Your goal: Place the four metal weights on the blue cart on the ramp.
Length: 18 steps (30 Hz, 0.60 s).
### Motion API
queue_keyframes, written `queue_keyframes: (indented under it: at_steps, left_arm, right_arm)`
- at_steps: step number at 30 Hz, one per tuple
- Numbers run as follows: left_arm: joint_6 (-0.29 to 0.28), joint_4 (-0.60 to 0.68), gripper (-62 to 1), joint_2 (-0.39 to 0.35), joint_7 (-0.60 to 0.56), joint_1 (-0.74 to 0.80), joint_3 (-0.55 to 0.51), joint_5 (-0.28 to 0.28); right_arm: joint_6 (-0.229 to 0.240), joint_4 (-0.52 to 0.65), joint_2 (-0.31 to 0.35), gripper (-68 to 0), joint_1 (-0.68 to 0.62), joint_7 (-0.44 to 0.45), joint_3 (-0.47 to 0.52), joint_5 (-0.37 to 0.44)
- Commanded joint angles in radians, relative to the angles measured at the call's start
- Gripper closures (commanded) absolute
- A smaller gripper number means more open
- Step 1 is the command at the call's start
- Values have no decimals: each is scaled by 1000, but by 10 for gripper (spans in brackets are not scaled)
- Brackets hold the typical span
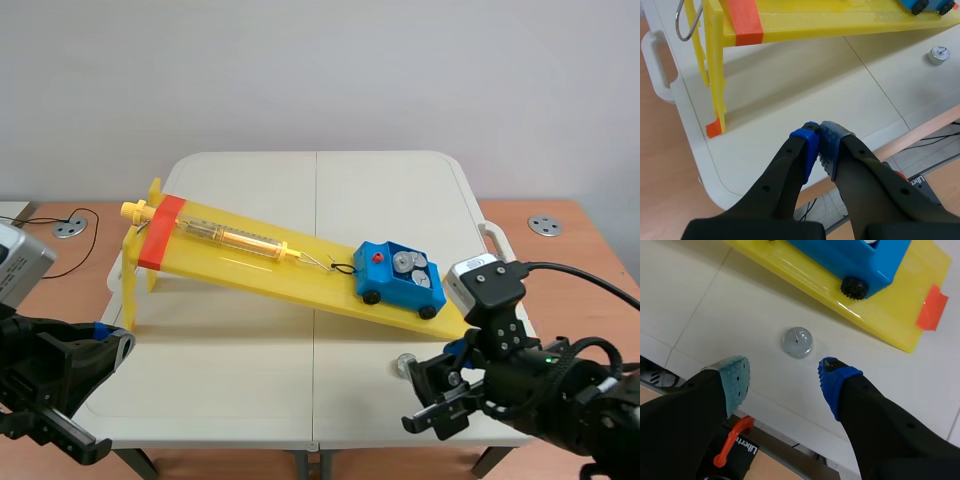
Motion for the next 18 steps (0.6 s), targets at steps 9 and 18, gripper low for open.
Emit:
queue_keyframes:
  at_steps: [9, 18]
  left_arm:
    - [-25, 46, -31, 11, -96, -6, -14, -51]
    - [-25, 46, -31, 11, -96, -5, -14, -51]
  right_arm:
    - [-86, -24, -24, -311, 148, 185, -41, -51]
    - [-99, -150, -54, -305, 223, 208, -94, -79]
